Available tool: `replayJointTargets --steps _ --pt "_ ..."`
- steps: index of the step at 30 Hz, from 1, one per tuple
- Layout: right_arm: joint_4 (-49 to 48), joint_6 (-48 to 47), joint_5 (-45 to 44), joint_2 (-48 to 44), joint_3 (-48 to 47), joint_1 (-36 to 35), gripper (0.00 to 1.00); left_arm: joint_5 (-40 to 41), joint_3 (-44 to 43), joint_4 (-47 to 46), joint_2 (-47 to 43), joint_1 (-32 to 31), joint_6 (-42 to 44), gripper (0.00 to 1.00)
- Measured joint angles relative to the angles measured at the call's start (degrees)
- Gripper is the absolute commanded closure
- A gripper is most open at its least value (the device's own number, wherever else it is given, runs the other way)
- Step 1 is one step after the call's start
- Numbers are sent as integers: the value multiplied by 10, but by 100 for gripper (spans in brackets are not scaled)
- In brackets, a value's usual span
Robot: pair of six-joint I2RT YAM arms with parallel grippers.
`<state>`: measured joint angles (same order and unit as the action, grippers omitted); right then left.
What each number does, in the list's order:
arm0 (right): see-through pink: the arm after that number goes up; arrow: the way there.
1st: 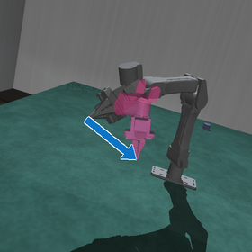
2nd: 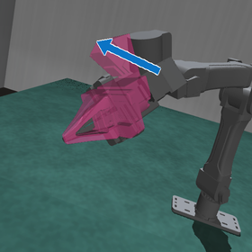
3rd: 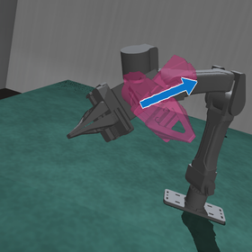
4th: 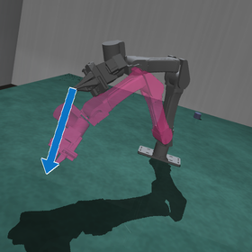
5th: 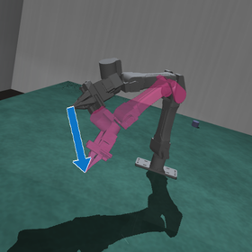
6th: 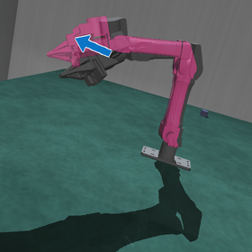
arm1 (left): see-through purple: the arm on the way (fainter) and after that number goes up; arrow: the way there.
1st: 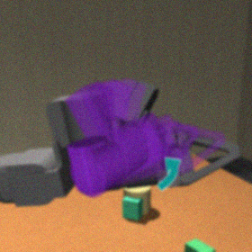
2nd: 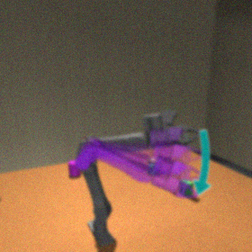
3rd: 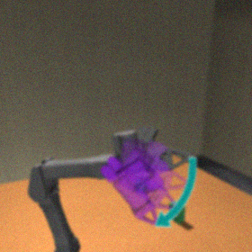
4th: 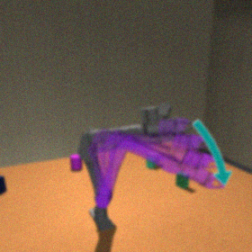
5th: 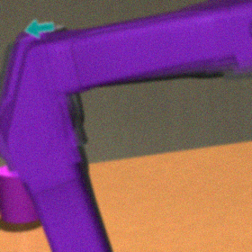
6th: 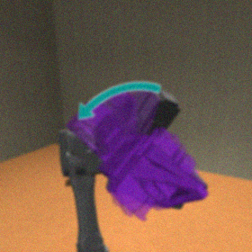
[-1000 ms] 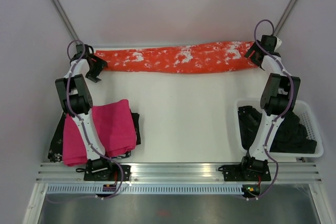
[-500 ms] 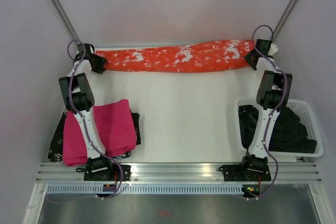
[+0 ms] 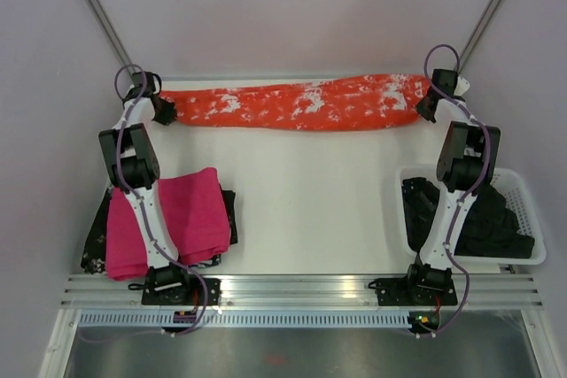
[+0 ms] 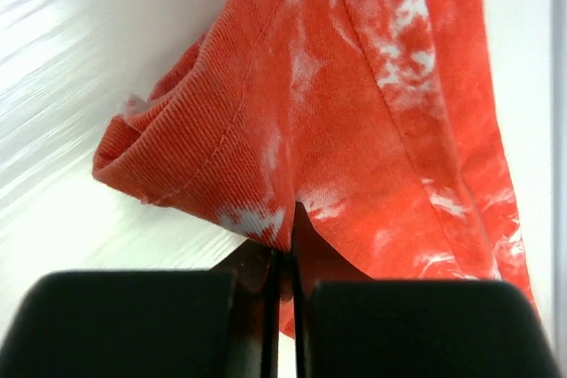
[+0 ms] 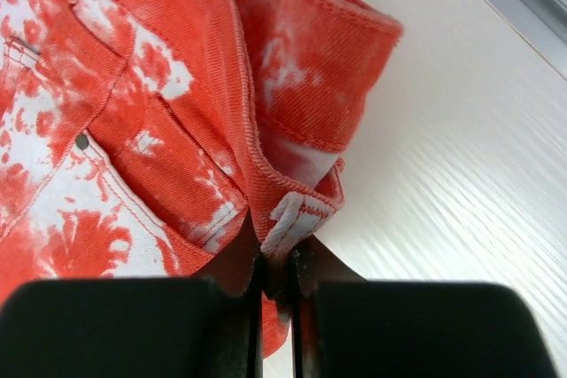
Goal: Fold and stack the trousers
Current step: Fold the trousers
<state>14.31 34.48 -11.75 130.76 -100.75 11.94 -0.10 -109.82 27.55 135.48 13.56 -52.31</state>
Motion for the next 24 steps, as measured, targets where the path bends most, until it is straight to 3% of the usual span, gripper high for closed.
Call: replayJointTargets --steps 8,9,10,11,12,13,14,16,19,24 --pt "84 -34 -14 -187 184 -2 99 26 146 67 -170 13 57 98" --pt "94 -38 -16 -207 203 -2 88 28 159 74 -189 14 66 98" --pt "103 -44 -17 -225 219 -2 80 29 166 80 -200 14 74 94" --pt "111 -47 -19 -236 230 -2 61 30 173 87 -211 15 84 86" --pt "125 -55 -19 -247 237 -2 53 30 176 94 -218 15 98 76" --pt "139 -63 -18 -250 239 -1 45 30 176 100 -222 15 112 48" --pt "147 -69 -16 -251 238 -1 37 30 174 108 -223 15 129 33" --pt "184 -85 -6 -248 224 -1 18 30 156 139 -220 15 149 16" --pt "259 -109 11 -233 148 -2 8 33 109 193 -217 15 176 9" --pt "325 -125 35 -222 -18 -5 7 57 33 236 -227 15 217 5"
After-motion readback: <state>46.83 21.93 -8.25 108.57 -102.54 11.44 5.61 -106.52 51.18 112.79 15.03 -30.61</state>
